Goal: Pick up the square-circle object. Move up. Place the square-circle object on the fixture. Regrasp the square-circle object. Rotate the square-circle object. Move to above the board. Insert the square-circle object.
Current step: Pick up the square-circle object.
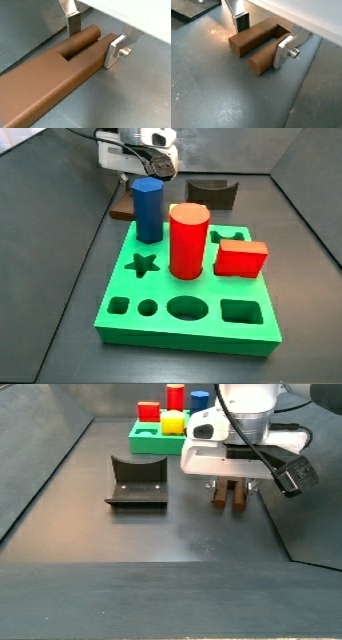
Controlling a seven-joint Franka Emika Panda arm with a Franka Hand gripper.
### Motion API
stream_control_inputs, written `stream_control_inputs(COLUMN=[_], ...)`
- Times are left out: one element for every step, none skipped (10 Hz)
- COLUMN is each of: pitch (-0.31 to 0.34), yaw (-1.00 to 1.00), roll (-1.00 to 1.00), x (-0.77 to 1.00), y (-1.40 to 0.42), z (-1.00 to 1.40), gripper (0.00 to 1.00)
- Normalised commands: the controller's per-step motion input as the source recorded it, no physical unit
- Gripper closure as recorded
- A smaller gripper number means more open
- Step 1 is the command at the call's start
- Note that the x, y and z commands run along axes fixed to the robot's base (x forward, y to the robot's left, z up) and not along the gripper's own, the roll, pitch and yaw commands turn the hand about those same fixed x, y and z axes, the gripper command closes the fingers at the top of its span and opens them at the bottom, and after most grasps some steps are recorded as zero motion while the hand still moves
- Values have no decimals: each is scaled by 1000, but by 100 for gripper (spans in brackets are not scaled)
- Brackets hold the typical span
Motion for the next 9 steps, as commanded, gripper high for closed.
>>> stream_control_inputs(pitch=[0, 0, 0, 0, 0, 0, 0, 0, 0], yaw=[0, 0, 0, 0, 0, 0, 0, 0, 0], roll=[0, 0, 0, 0, 0, 0, 0, 0, 0], x=[0, 0, 0, 0, 0, 0, 0, 0, 0], y=[0, 0, 0, 0, 0, 0, 0, 0, 0], z=[0, 0, 0, 0, 0, 0, 0, 0, 0], gripper=[100, 100, 100, 100, 100, 100, 100, 100, 100])
